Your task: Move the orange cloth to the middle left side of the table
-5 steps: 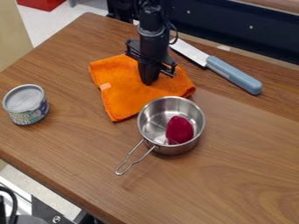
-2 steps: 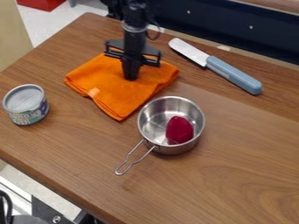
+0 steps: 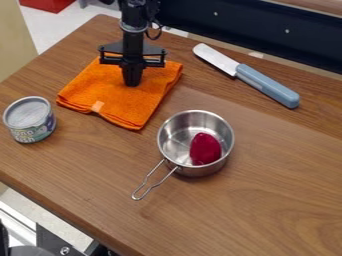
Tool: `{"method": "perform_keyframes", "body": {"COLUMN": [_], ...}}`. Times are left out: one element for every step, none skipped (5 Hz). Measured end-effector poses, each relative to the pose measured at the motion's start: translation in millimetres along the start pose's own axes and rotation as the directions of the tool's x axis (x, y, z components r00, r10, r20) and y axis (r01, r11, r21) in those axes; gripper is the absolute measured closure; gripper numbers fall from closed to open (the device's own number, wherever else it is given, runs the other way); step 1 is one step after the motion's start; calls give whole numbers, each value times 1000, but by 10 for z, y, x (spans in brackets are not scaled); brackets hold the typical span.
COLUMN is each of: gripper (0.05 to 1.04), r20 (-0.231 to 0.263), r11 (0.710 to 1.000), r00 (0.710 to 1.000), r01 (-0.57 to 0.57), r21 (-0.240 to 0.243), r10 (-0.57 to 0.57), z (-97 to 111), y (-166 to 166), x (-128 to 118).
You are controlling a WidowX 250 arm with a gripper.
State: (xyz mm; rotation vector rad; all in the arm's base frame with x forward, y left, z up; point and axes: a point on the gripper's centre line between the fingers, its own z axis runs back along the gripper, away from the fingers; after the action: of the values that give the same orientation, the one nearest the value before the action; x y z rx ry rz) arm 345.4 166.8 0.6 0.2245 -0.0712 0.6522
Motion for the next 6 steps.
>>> {"method": "perform_keyframes", "body": {"gripper": [1031, 1031, 1011, 881, 665, 387], "r20": [7, 6, -4, -37, -70, -1], "r11": [999, 995, 993, 997, 998, 997], "r00": [999, 995, 993, 997, 996, 999], "r01": [42, 99, 118, 67, 54, 45], "r21": [19, 21, 6, -38, -44, -54], "r10": [-42, -99, -118, -68, -57, -45], "z": [-38, -66, -75, -51, 6, 244], "y": [133, 249, 269, 311, 342, 298], "x": [111, 201, 181, 61, -47, -119]}}
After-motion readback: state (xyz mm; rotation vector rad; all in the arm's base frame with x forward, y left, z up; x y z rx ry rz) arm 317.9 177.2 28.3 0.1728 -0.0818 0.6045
